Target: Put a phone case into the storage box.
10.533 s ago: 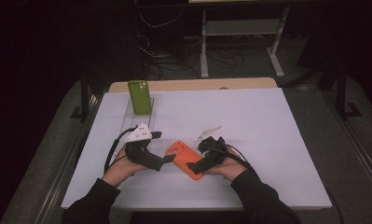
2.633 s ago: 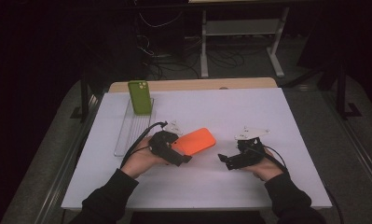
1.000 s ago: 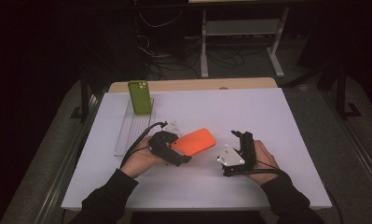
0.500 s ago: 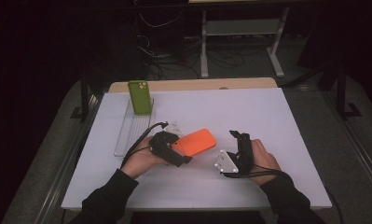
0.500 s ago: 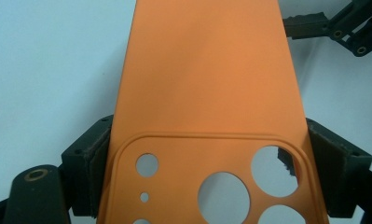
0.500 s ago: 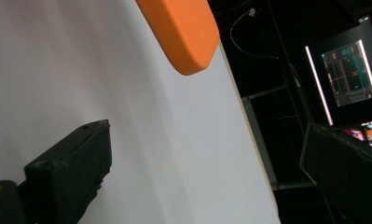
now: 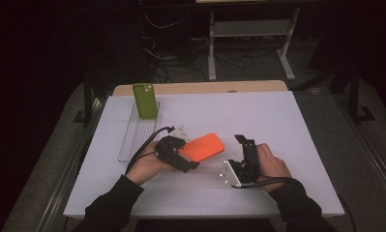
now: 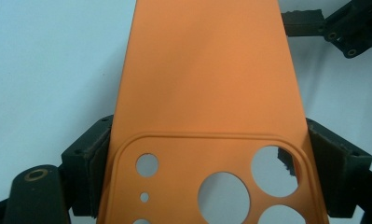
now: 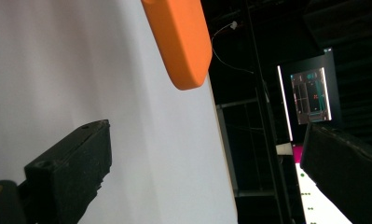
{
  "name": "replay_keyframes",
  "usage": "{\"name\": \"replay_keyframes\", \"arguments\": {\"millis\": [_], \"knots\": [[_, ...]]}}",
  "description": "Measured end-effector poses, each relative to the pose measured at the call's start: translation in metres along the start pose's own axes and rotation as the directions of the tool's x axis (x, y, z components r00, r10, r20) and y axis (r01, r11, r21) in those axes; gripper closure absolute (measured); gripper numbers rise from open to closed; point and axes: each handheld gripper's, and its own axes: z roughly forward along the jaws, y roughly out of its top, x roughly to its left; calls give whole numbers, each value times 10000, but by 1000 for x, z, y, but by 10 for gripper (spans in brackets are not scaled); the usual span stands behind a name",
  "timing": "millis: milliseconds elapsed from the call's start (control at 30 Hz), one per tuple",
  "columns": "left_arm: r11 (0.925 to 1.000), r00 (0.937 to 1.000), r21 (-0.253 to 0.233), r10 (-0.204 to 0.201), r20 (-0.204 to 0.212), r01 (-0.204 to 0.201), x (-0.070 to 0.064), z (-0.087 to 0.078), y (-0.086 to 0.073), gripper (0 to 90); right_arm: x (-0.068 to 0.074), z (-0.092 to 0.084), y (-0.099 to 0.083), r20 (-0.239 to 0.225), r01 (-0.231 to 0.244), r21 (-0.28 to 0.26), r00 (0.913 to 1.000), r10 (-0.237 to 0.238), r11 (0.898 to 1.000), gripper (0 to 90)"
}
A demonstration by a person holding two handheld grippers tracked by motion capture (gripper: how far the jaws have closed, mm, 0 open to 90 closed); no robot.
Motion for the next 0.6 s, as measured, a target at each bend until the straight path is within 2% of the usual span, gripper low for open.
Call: {"name": "replay_keyframes", "arguments": {"millis": [100,300,400,433,467,600], "knots": [[10000,10000,-29,19,4,-19,0,0,0,154,3,0,2,-34,213,44,9998,-213,9998,13],[10000,10000,-17,-26,17,26,-1,0,0,154,6,0,5,275,634,-76,9976,-631,9980,13],[9999,9999,-3,107,-8,-107,-1,0,1,154,8,0,7,277,732,-195,9970,-726,9971,14],[10000,10000,-17,24,63,-24,-2,1,1,154,9,0,9,349,781,-217,9964,-774,9967,15],[10000,10000,-12,36,54,-36,-2,1,1,154,9,0,10,425,947,-295,9947,-934,9951,15],[10000,10000,-26,88,16,-87,-2,1,1,154,12,-1,15,632,1056,-361,9926,-1032,9938,55]]}}
